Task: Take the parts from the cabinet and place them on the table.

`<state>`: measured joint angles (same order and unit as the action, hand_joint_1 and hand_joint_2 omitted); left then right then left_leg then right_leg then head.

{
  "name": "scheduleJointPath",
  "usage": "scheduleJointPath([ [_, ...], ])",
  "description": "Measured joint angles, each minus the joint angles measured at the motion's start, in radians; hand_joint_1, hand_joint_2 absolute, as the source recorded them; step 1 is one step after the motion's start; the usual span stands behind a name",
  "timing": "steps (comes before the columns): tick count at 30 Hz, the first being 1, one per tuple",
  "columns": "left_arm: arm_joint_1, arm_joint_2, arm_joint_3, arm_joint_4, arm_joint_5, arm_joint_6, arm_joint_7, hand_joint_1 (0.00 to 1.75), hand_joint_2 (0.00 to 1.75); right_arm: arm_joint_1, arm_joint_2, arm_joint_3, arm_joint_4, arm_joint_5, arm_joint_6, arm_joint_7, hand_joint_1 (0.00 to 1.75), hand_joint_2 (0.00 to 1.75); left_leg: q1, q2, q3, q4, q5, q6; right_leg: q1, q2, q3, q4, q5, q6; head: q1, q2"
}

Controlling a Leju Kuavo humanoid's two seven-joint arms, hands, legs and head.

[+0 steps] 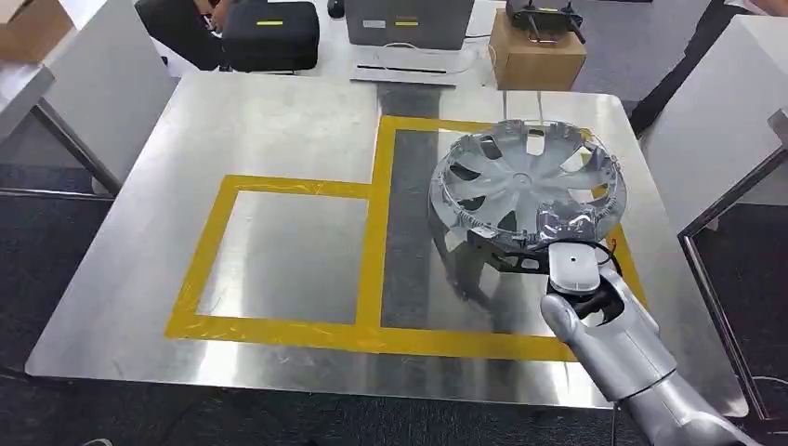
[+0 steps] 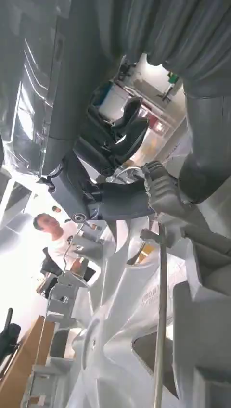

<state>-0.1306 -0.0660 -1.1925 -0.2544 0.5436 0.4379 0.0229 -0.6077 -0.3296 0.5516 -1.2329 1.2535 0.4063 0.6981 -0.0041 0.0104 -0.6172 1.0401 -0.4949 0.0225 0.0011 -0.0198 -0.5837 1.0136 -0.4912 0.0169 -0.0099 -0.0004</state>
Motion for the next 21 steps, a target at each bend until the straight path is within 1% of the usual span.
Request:
scheduleJointPath([
  [5, 0.001, 0.000, 0.000, 0.000, 0.010, 0.002, -0.035, 0.00, 1.75, 0.008, -0.007, -0.003, -0.016, -0.023, -0.009, 0.000, 1.75, 1.75, 0.000, 0.000, 0.000, 0.000, 0.000, 0.000, 0.000, 0.001, 0.000, 0.000, 0.000, 0.000, 0.000, 0.000],
  [10, 0.001, 0.000, 0.000, 0.000, 0.010, 0.002, -0.039, 0.00, 1.75, 0.013, -0.014, -0.003, -0.030, -0.030, -0.011, 0.000, 1.75, 1.75, 0.000, -0.001, 0.000, 0.000, 0.000, 0.000, 0.000, 0.001, 0.000, 0.000, 0.000, 0.000, 0.000, 0.000],
  [11, 0.001, 0.000, 0.000, 0.000, 0.010, 0.002, -0.039, 0.00, 1.75, 0.013, -0.015, -0.003, -0.032, -0.032, -0.011, 0.000, 0.00, 1.75, 0.000, -0.001, 0.000, 0.000, 0.000, 0.000, 0.000, 0.001, 0.000, 0.000, 0.000, 0.000, 0.000, 0.000],
  [16, 0.001, 0.000, 0.000, 0.000, 0.003, -0.003, -0.035, 0.00, 1.75, 0.004, -0.024, 0.002, -0.053, -0.051, -0.036, 0.000, 0.00, 1.75, 0.000, -0.001, 0.000, 0.000, 0.000, 0.000, 0.000, 0.001, 0.000, 0.000, 0.000, 0.000, 0.000, 0.000],
  [21, 0.001, 0.000, 0.000, 0.000, -0.001, -0.010, -0.032, 0.00, 1.75, -0.019, -0.025, 0.017, -0.066, -0.082, -0.080, 0.000, 0.00, 1.75, 0.000, 0.000, 0.001, 0.000, 0.000, 0.000, 0.000, 0.001, 0.001, 0.000, 0.000, 0.000, 0.000, 0.000],
])
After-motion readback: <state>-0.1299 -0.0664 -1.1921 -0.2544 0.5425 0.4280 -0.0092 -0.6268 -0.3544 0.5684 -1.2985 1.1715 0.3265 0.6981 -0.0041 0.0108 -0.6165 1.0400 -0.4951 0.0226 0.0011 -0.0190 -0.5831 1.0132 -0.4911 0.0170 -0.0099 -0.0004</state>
